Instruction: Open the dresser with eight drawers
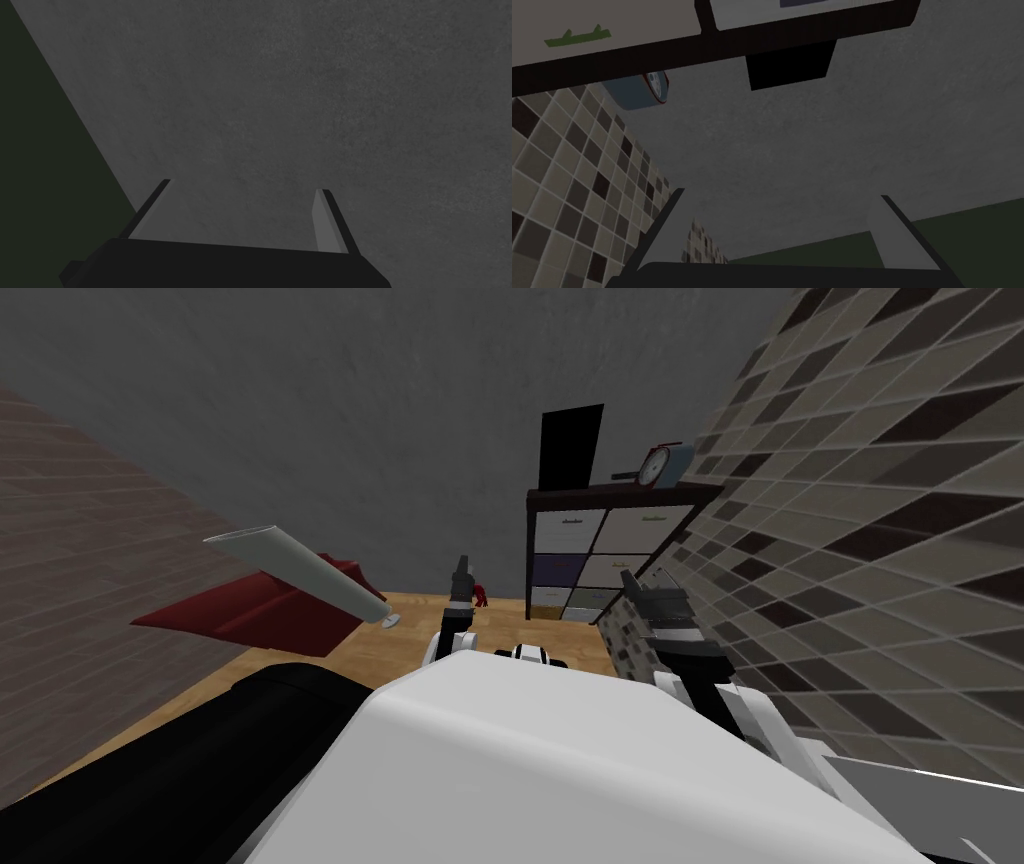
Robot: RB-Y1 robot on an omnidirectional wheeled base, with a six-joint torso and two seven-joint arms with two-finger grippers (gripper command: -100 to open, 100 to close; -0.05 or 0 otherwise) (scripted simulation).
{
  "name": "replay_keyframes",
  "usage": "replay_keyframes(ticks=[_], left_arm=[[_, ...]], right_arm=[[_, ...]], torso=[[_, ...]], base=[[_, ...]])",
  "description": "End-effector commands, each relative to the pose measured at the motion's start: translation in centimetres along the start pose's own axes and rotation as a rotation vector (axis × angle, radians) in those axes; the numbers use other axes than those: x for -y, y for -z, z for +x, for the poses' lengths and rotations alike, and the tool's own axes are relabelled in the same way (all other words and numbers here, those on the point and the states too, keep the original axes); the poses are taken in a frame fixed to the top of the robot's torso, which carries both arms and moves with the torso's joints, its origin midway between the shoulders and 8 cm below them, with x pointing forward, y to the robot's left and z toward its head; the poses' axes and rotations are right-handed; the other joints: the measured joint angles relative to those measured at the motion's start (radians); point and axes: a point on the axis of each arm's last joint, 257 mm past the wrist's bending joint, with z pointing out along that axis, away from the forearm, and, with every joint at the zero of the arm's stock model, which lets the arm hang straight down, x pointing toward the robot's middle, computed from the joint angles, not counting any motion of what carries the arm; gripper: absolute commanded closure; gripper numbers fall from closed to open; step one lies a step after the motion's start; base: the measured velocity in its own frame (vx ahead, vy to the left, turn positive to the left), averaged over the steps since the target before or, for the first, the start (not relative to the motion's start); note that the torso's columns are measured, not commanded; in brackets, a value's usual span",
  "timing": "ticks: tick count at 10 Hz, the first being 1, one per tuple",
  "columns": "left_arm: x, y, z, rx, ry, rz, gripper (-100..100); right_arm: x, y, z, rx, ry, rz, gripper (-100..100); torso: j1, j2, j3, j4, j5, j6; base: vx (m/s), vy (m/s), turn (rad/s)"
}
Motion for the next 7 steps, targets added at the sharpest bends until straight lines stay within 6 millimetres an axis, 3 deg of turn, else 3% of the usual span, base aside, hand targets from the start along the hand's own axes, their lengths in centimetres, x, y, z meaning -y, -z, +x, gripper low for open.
replay_keyframes(ticks=[1,7], left_arm=[[0.0,0.0,0.0,0.000,0.000,0.000,0],[0.0,0.0,0.0,0.000,0.000,0.000,0]], right_arm=[[1.1,0.2,0.0,-0.035,0.199,-0.005,-100],[4.2,0.4,0.0,-0.124,0.664,-0.038,-100]], torso=[[-0.001,0.000,0.000,0.000,0.000,0.000],[0.000,0.002,0.001,0.001,0.000,0.000]], base=[[0.163,0.111,-0.016],[0.156,0.115,-0.018]])
